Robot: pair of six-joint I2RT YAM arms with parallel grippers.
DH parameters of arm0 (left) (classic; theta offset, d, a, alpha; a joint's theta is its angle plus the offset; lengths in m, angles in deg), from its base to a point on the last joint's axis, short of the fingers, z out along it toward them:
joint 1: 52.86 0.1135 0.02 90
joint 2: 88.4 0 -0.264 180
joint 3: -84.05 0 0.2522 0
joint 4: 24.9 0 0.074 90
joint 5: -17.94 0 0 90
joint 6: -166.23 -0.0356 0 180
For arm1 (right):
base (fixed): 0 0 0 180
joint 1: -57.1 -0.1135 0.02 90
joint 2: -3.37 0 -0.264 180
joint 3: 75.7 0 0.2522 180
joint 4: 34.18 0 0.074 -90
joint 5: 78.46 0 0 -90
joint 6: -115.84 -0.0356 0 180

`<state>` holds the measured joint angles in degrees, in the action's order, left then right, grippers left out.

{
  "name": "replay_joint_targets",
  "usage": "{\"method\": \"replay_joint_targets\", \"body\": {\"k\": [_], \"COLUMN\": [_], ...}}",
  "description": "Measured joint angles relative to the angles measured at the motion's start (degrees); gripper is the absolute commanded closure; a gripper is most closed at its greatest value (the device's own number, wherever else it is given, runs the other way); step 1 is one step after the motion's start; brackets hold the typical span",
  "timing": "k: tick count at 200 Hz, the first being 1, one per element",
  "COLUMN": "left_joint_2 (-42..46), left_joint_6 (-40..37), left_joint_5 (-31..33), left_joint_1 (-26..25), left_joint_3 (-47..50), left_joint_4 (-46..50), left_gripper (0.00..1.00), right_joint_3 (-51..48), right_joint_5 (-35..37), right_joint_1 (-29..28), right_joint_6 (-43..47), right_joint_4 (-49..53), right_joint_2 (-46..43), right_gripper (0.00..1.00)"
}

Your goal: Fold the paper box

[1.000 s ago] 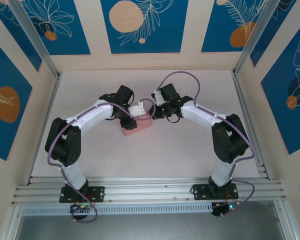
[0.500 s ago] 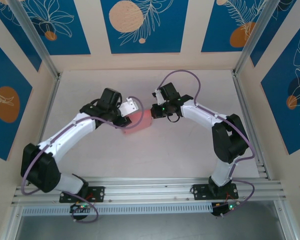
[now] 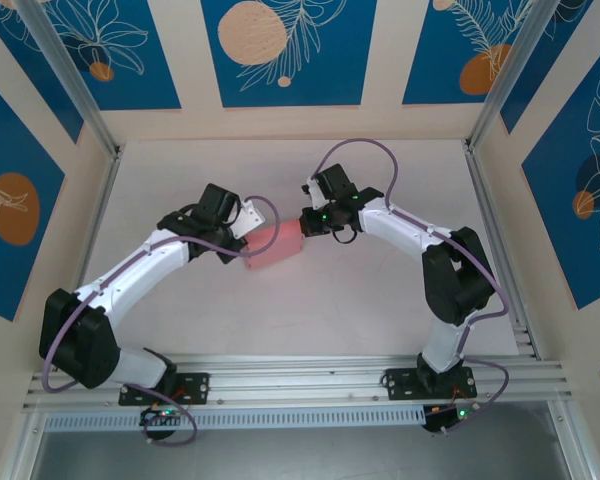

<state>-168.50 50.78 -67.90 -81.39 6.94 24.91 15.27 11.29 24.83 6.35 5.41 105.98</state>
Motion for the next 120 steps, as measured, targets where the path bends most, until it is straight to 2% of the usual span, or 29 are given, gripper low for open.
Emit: {"method": "replay_joint_targets", "body": {"k": [15, 33, 48, 95, 120], "left_joint_2": [-0.3, -1.3, -2.2, -4.3, -4.9], "left_joint_6": [0.9, 1.6, 2.7, 5.1, 8.5], "left_joint_5": [-0.1, -0.9, -1.1, -0.8, -1.1], "left_joint_1": [0.2, 0.3, 0.3, 0.4, 0.4], "left_joint_3": [-0.2, -0.7, -1.1, -1.5, -3.0], "left_joint_4": [0.2, 1.1, 1.9, 4.5, 5.7], "left_gripper": [0.83, 0.77, 0.76, 0.95, 0.97], "right_joint_3": [0.2, 0.2, 0.3, 0.3, 0.4], "right_joint_5": [0.1, 0.1, 0.1, 0.1, 0.3], "right_joint_1": [0.0, 0.0, -0.1, -0.3, -0.4], "right_joint_6": [0.0, 0.0, 0.0, 0.0, 0.0], "right_joint_4": [0.2, 0.4, 0.5, 0.5, 0.5], "right_joint_2": [0.0, 0.0, 0.0, 0.1, 0.1], "right_gripper": [1.0, 1.0, 1.0, 1.0, 1.0]}}
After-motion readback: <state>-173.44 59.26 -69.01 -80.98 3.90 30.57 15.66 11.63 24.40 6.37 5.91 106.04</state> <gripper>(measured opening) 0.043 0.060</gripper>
